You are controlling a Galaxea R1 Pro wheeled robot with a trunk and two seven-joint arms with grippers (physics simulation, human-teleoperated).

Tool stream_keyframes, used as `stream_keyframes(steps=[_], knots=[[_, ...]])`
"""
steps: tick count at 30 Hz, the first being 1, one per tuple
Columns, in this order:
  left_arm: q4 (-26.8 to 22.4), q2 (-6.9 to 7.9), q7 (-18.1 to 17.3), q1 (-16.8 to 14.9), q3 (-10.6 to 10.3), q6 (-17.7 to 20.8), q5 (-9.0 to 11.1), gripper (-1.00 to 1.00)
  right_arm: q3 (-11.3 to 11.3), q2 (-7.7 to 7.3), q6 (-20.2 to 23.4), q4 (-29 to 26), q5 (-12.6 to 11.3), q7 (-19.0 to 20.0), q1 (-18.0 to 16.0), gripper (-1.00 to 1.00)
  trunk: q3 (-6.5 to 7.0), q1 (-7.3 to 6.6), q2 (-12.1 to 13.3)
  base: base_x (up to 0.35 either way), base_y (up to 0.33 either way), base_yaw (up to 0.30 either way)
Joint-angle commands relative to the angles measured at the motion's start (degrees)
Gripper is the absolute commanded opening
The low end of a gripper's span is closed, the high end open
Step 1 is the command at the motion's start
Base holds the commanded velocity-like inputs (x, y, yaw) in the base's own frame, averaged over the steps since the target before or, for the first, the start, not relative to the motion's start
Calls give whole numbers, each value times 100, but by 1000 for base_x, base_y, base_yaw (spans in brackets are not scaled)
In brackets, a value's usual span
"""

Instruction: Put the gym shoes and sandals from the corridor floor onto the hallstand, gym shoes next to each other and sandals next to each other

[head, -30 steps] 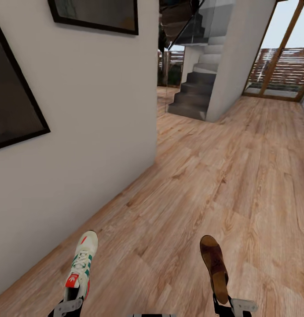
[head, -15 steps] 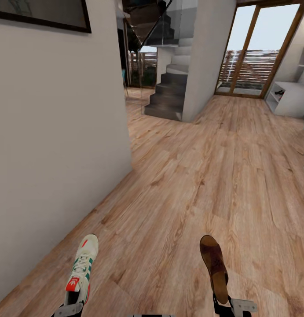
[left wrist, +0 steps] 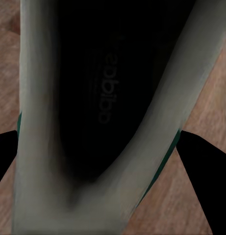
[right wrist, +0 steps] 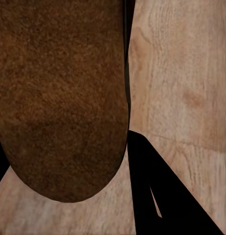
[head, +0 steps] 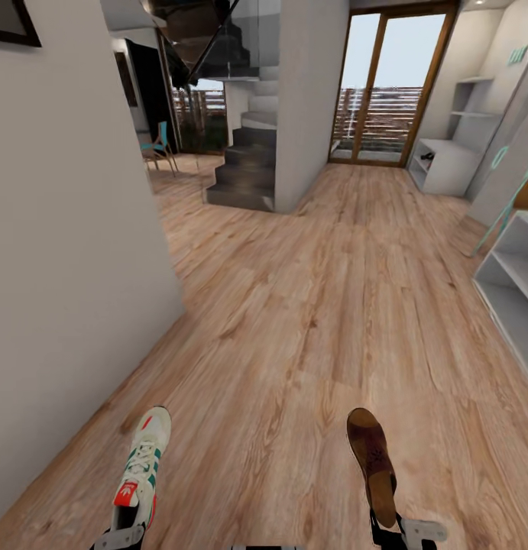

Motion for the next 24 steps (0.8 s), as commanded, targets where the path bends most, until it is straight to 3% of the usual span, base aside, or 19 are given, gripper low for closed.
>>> stream_keyframes(steps=[1,24], knots=[[2,-2,-54,-2,22,-6,41,-100,-36,5,-17,5,39,12,-6,-100,-4,2,-1,337,-13,-300],[2,-2,-54,-2,22,-6,44,-100,-27,8,-17,5,44,12,-6,-100,27,2,-1,339,-1,-300]])
